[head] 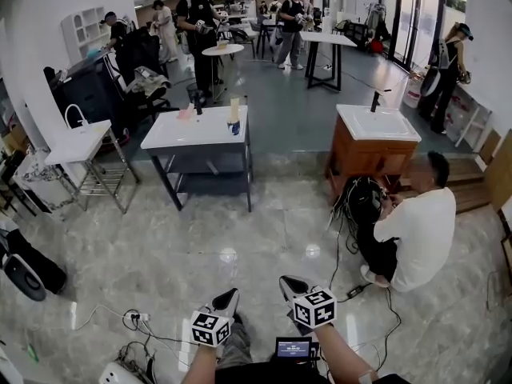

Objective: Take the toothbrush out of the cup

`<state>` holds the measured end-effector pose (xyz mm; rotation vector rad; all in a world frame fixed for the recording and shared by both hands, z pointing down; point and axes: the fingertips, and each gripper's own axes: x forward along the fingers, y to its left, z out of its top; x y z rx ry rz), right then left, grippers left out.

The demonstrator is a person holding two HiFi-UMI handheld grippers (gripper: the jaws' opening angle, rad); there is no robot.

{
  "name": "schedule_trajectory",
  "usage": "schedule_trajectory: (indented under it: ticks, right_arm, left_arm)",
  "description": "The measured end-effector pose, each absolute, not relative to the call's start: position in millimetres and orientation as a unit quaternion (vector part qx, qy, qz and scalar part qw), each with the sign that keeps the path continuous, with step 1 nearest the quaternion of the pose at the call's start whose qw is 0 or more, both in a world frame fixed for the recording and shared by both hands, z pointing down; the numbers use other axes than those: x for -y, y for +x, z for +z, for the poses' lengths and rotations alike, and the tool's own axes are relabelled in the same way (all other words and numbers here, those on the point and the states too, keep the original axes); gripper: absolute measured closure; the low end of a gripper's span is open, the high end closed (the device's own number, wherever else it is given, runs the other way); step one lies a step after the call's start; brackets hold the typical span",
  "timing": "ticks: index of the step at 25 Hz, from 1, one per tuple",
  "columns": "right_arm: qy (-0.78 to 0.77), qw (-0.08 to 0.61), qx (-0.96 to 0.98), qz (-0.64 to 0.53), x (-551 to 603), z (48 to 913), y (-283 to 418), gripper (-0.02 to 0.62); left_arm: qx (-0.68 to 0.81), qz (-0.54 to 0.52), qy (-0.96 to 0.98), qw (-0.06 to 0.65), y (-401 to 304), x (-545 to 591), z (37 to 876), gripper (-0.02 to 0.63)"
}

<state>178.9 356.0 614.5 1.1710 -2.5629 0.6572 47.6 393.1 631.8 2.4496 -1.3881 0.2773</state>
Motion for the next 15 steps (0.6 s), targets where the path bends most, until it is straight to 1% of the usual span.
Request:
schedule_trajectory:
  ticks: [7, 15]
  right_arm:
    - [0.433, 0.128, 0.865, 0.218, -282.4, 608.6, 165.5, 0.586]
    - [0.449, 0.136, 0.857, 0.213, -194.3, 600.9, 110.2, 0.587]
  left_arm:
    - [0.454, 0.095, 0.872, 0.154, 30.4, -311.6, 633.1, 0.597]
    - [0.420, 0.103, 0.890, 0.146, -14.3, -220.5, 628.5, 0.597]
